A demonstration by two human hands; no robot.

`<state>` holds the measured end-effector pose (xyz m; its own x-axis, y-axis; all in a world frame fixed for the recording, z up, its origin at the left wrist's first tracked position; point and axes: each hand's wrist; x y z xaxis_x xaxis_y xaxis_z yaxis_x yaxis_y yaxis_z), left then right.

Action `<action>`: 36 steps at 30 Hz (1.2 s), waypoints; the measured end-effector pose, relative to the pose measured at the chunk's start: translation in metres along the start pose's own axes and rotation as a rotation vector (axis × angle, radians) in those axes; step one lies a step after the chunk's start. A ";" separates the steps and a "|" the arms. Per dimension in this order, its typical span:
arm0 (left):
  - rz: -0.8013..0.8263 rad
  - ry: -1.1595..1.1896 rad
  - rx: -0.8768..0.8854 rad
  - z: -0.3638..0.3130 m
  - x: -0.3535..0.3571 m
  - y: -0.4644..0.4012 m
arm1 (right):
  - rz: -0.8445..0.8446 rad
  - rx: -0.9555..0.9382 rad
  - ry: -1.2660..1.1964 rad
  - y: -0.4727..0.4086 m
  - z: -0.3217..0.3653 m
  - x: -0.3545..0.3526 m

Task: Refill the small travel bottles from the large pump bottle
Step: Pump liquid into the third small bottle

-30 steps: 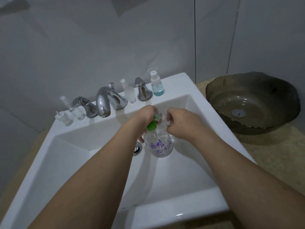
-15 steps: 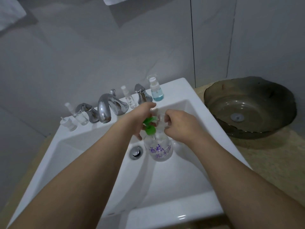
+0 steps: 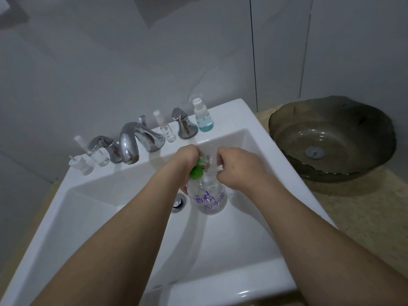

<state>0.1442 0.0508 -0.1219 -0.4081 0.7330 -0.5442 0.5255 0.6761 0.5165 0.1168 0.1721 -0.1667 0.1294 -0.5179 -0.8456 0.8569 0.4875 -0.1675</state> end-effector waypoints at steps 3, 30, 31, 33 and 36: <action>-0.008 -0.035 0.010 -0.001 -0.001 0.001 | 0.002 -0.009 0.008 -0.001 0.001 -0.001; -0.011 -0.130 0.054 -0.003 -0.001 0.008 | -0.004 -0.003 0.027 -0.001 0.003 -0.002; -0.010 -0.137 0.052 -0.002 -0.002 0.007 | -0.006 -0.004 0.025 -0.001 0.004 -0.002; 0.003 -0.119 0.054 0.000 -0.002 0.004 | -0.018 -0.011 0.024 -0.001 0.003 -0.001; 0.032 -0.076 0.064 0.000 -0.004 0.001 | -0.031 -0.034 0.013 -0.001 0.003 0.000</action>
<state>0.1468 0.0485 -0.1188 -0.3343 0.7445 -0.5779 0.5846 0.6448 0.4924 0.1170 0.1694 -0.1649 0.0961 -0.5241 -0.8462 0.8431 0.4947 -0.2107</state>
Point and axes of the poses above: each hand's wrist, its own y-axis away from the middle knuckle, its own x-axis out of the palm, z = x × y, and after that the axes turned 7 degrees about -z, right-handed
